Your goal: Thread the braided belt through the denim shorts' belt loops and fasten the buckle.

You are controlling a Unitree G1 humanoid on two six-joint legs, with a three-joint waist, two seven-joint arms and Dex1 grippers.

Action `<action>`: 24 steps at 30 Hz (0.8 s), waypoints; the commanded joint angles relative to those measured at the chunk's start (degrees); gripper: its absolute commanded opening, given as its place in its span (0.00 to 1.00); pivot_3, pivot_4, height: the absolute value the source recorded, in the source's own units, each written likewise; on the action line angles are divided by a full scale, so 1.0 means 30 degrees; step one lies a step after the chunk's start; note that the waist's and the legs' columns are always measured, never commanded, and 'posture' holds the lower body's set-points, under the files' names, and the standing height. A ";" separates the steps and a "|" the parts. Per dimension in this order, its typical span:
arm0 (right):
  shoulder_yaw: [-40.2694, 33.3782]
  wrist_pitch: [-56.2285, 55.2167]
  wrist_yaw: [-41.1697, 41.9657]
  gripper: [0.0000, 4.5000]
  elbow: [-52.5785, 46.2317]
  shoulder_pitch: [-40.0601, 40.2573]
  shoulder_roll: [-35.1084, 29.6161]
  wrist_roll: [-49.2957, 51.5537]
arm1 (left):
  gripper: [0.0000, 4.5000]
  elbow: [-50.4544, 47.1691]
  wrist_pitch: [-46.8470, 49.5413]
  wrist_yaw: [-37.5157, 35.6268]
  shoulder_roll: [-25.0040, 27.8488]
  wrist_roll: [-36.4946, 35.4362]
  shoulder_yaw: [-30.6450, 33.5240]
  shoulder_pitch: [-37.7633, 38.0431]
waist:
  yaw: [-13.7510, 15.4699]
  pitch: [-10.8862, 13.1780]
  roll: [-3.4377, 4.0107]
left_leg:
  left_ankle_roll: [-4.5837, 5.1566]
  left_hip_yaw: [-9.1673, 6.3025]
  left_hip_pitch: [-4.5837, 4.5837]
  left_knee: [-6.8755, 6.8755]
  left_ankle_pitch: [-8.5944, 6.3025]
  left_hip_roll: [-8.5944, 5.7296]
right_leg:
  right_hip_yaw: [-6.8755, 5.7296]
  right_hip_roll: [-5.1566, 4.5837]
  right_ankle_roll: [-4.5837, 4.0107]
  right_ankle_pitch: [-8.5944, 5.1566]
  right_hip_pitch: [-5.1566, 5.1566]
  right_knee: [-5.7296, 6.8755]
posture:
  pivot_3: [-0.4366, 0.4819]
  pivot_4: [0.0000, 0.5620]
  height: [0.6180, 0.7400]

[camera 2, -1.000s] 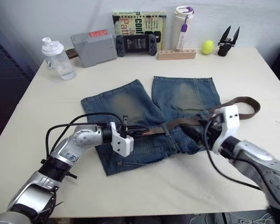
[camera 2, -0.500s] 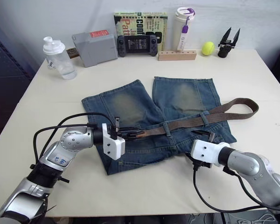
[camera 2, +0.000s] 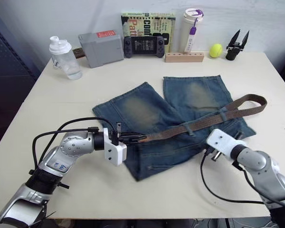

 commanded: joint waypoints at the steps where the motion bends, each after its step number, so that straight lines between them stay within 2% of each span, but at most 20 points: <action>1: -0.0656 0.1276 -0.0772 0.01 0.0977 -0.0221 0.0076 -0.1082 | 0.00 -0.0586 -0.0396 0.0219 0.0011 -0.0067 0.0388 -0.0139 | 0.0029 0.0000 0.0002 | 0.0000 0.0000 -0.0001 -0.0003 0.0000 -0.0010 | -0.0002 0.0005 0.0000 0.0000 0.0000 -0.0001 | 0.48 0.27 0.92; 8: -0.0180 0.2485 -0.1139 0.01 0.0942 -0.0881 0.0641 -0.1961 | 0.00 -0.0655 -0.0857 0.0145 -0.0111 -0.0312 0.0256 -0.0068 | 0.0055 0.0000 0.0003 | 0.0000 0.0004 -0.0003 0.0003 0.0000 -0.0024 | 0.0005 -0.0002 0.0004 0.0002 0.0000 0.0000 | 0.48 0.27 0.92; 13: -0.0839 0.2850 -0.0660 0.01 0.0022 -0.0791 0.0893 -0.1376 | 0.00 -0.0560 -0.1045 0.0274 -0.0164 -0.0294 0.0331 -0.0032 | 0.0054 0.0000 0.0002 | 0.0000 0.0002 -0.0003 0.0000 0.0000 -0.0025 | 0.0002 -0.0001 0.0005 0.0003 0.0000 0.0000 | 0.48 0.27 0.92; 15: -0.1439 0.2830 -0.0549 0.21 -0.0361 -0.0739 0.0797 -0.1104 | 0.00 -0.0531 -0.1055 0.0351 -0.0193 -0.0274 0.0382 -0.0022 | 0.0076 0.0002 0.0007 | 0.0000 0.0001 -0.0004 0.0000 0.0000 -0.0025 | 0.0001 -0.0001 0.0005 0.0003 -0.0001 0.0001 | 0.48 0.27 0.92; 16: -0.2017 0.3327 -0.0118 0.27 -0.0836 -0.0615 0.0741 -0.0555 | 0.00 -0.0557 -0.1054 0.0457 -0.0223 -0.0209 0.0436 0.0006 | 0.0073 0.0003 0.0009 | 0.0000 0.0001 -0.0008 -0.0002 0.0000 -0.0025 | 0.0001 -0.0001 0.0005 0.0003 -0.0003 -0.0001 | 0.48 0.27 0.92; 19: -0.3894 0.5295 0.1710 0.60 -0.2604 -0.0366 0.0498 0.1595 | 0.00 -0.0613 -0.1141 0.0751 -0.0287 -0.0077 0.0551 0.0072 | 0.0060 0.0013 0.0027 | 0.0000 0.0002 -0.0016 -0.0006 0.0000 -0.0026 | 0.0000 0.0002 0.0005 0.0003 -0.0015 -0.0001 | 0.48 0.27 0.92; 22: -0.6640 1.0325 0.4763 0.91 -0.5928 -0.0947 0.0078 0.6632 | 0.00 -0.0640 -0.1605 0.1266 -0.0365 0.0108 0.0814 0.0210 | 0.0000 0.0035 0.0073 | 0.0000 0.0004 -0.0019 -0.0007 0.0000 -0.0019 | 0.0006 0.0008 0.0005 0.0003 -0.0027 0.0004 | 0.48 0.27 0.92; 23: -0.7251 1.1871 0.5567 0.99 -0.6826 -0.1049 -0.0096 0.8097 | 0.00 -0.0639 -0.1736 0.1429 -0.0397 0.0151 0.0909 0.0256 | -0.0096 0.0036 0.0082 | 0.0000 0.0005 -0.0019 -0.0008 0.0000 -0.0019 | 0.0011 0.0007 0.0004 0.0003 -0.0033 0.0010 | 0.48 0.27 0.92; 24: -0.7813 1.3570 0.6185 0.99 -0.7614 -0.1364 -0.0145 0.9810 | 0.00 -0.0543 -0.1958 0.1683 -0.0426 0.0311 0.1017 0.0265 | -0.0212 0.0036 0.0080 | 0.0000 0.0003 -0.0016 -0.0010 0.0000 -0.0006 | 0.0013 0.0012 0.0002 0.0004 -0.0035 0.0013 | 0.48 0.27 0.92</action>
